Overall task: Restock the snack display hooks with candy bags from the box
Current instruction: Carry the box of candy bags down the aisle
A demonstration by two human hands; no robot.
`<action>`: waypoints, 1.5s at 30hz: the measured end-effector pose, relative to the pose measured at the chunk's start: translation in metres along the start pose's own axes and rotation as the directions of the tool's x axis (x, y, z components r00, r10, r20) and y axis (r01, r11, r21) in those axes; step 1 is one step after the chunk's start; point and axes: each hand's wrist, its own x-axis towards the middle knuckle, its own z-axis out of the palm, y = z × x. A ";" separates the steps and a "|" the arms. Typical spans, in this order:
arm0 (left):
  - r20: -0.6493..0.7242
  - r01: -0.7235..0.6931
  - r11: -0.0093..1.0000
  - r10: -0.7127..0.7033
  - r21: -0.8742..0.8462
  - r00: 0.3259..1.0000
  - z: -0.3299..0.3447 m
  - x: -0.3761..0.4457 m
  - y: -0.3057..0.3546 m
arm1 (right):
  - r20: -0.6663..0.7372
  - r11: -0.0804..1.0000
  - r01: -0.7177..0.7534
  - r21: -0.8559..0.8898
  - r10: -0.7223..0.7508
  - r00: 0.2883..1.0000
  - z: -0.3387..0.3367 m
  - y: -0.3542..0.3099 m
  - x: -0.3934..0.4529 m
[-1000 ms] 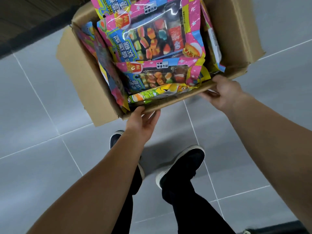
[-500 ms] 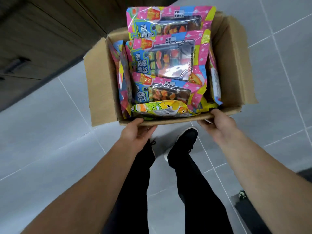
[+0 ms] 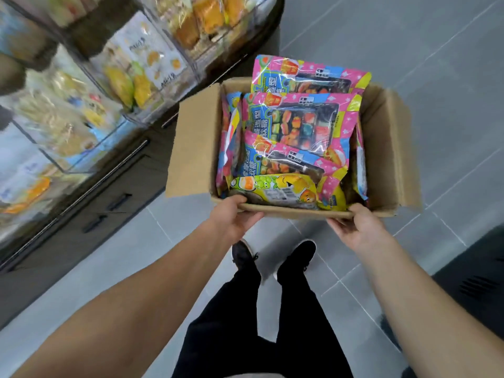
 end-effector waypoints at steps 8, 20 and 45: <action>0.090 -0.105 0.991 0.098 0.088 0.991 0.100 -0.080 0.018 | 0.051 0.989 0.070 0.132 -0.077 0.996 -0.030 -0.090 -0.059; 0.234 -0.146 0.977 0.107 0.157 0.966 0.296 -0.086 0.105 | 0.012 0.954 0.193 0.229 -0.201 0.980 0.018 -0.282 -0.042; 0.193 -0.131 0.991 0.131 -0.014 0.972 0.746 0.000 0.441 | 0.056 0.971 0.230 0.070 -0.234 0.971 0.352 -0.774 0.092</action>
